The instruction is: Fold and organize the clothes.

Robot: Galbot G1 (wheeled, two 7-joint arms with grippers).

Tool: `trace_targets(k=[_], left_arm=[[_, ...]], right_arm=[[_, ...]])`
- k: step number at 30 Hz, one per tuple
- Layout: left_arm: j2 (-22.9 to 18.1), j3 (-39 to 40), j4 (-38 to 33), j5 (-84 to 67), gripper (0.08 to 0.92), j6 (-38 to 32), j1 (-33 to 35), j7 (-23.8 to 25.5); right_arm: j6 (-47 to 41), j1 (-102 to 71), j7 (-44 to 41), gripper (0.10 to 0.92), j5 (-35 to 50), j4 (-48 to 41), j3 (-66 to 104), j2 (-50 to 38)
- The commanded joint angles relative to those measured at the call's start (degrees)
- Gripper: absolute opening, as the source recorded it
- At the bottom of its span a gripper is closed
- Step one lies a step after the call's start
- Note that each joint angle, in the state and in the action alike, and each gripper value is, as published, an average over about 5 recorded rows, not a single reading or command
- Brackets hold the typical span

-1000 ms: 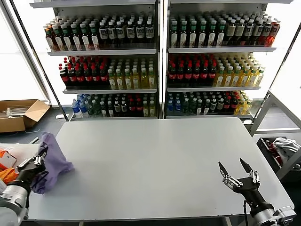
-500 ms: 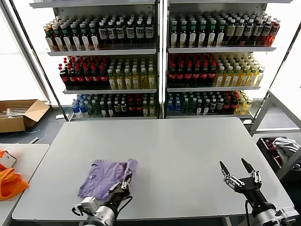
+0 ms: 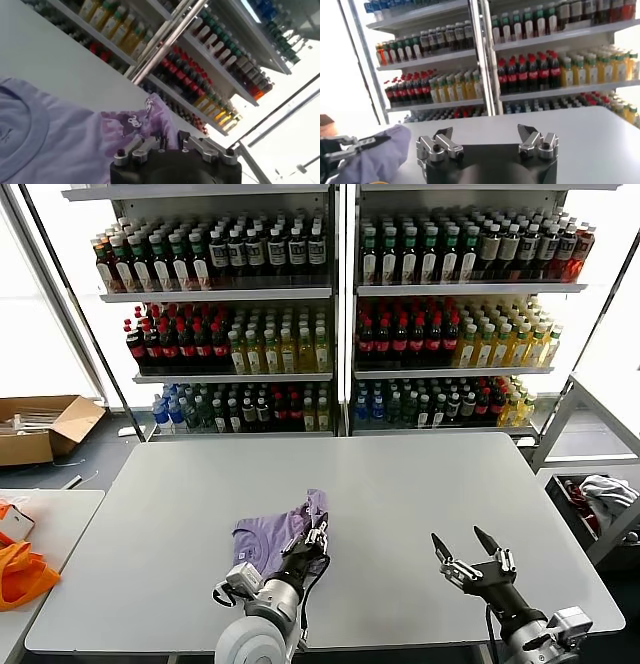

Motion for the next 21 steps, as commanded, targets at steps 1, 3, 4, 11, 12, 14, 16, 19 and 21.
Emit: trace_targets(k=[1,3,4,11,12,14,16,19,21], left_arm=[[2.24,-2.38,-5.83,-4.26,0.341,-2.97,-0.25,4.68],[3.19,-3.86,-7.74,-4.18,0.393,-3.00,1.56,5.26],[3.65,-4.61,-8.58,-4.14,0.427,-3.00,2.37,5.45],[7.58,-10.04,-12.97,-3.82,0.626,-2.85,6.37,6.00],[7.96,-10.78,-13.35,-3.64,0.652,-2.80,6.93,6.00],[8.41,-11.93,-13.76,-2.71,0.704,-2.73,7.91,5.81],[8.42,-12.80,-13.90,-1.22,0.755,-2.91,8.99,5.48],[7.88,-13.56,-13.89,0.11,0.809,-2.95,10.71,5.12],[7.31,-13.69,-13.75,0.64,0.819,-2.68,11.69,5.06]], right_arm=[[-8.66,14.07,7.16,0.823,3.24,-6.68,-21.09,-0.04],[-9.01,15.96,7.76,0.823,3.66,-8.52,-23.45,1.11],[-9.26,16.93,8.05,0.823,4.06,-9.58,-24.50,1.66],[-10.15,26.59,13.47,0.823,4.70,-21.36,-31.71,6.89],[-10.33,28.06,14.97,0.823,4.65,-23.13,-32.43,7.60],[-10.75,30.20,16.97,0.823,4.66,-25.84,-33.39,8.44],[-11.46,31.59,17.72,0.823,4.66,-27.69,-34.45,8.63],[-13.26,32.24,17.87,0.814,4.93,-28.49,-36.38,8.90],[-14.46,32.31,18.65,0.783,5.37,-28.36,-37.31,9.96]])
